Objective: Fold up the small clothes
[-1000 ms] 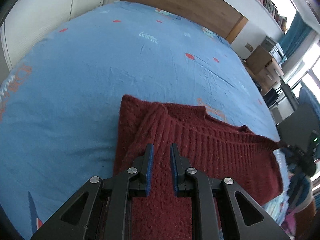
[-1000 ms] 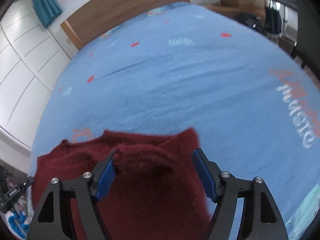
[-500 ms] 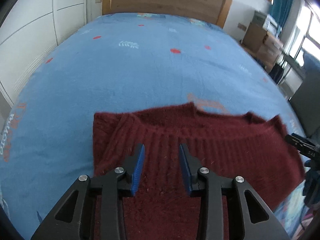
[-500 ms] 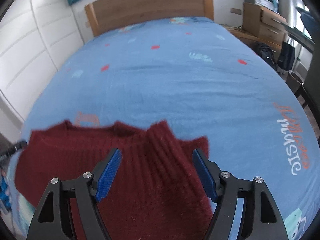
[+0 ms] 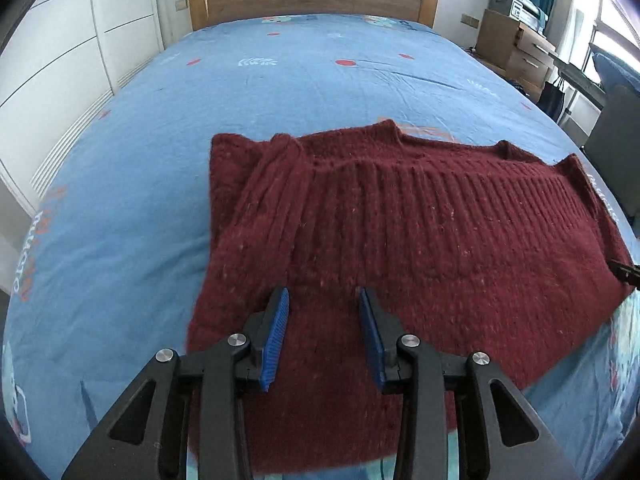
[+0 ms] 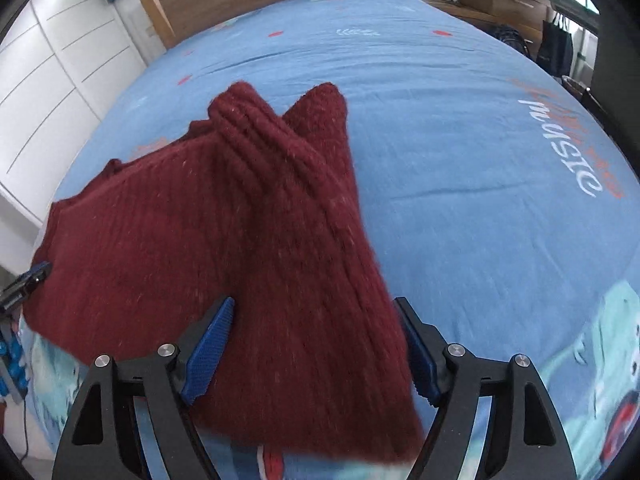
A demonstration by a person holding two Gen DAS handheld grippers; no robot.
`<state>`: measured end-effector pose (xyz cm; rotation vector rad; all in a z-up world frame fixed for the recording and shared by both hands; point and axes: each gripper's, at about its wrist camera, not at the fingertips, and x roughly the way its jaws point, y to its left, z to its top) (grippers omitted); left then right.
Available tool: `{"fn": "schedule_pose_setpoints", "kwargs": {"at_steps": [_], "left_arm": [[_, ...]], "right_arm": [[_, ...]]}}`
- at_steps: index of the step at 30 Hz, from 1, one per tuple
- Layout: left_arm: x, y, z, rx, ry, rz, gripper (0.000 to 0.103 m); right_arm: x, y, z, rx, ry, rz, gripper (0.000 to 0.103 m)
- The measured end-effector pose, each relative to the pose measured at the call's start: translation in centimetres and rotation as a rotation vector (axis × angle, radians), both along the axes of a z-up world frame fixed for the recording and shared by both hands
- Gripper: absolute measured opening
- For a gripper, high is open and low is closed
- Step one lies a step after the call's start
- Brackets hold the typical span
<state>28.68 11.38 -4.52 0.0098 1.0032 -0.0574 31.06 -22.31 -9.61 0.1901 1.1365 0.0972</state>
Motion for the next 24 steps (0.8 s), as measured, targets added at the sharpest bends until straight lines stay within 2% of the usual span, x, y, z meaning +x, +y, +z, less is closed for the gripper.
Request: {"fn": "schedule_pose_setpoints", "kwargs": {"at_steps": [4,6,9,11,15,18,21,24], "left_arm": [[-0.1,-0.7,1.8,0.01,-0.043,0.003,0.032],[0.1,-1.1,2.5,0.015,-0.067,0.002,0.034],[1.3,-2.2,3.1,0.017,-0.093,-0.006,0.037],[2.1,-2.8,2.9,0.019,-0.094,-0.011,0.038],[3.5,-3.8,1.5,0.031,-0.068,-0.012,0.039],[3.8,-3.5,-0.1,0.038,-0.035,0.01,0.044],[2.9,-3.0,-1.8,0.034,-0.025,0.026,0.052],[1.3,-2.9,-1.6,0.03,-0.038,0.035,0.057]], "right_arm": [[-1.1,0.3,2.1,-0.053,-0.045,0.024,0.079],[-1.4,1.1,4.2,-0.079,-0.111,0.047,0.079],[-0.7,2.7,6.4,-0.068,-0.185,0.085,0.079],[0.0,3.8,6.9,-0.061,-0.2,0.114,0.079],[2.0,6.5,5.2,-0.086,-0.173,0.16,0.079],[2.7,7.3,3.1,-0.122,-0.132,0.166,0.079],[2.1,6.8,0.6,-0.126,-0.086,0.157,0.079],[0.8,6.5,0.3,-0.095,-0.097,0.136,0.079]]}}
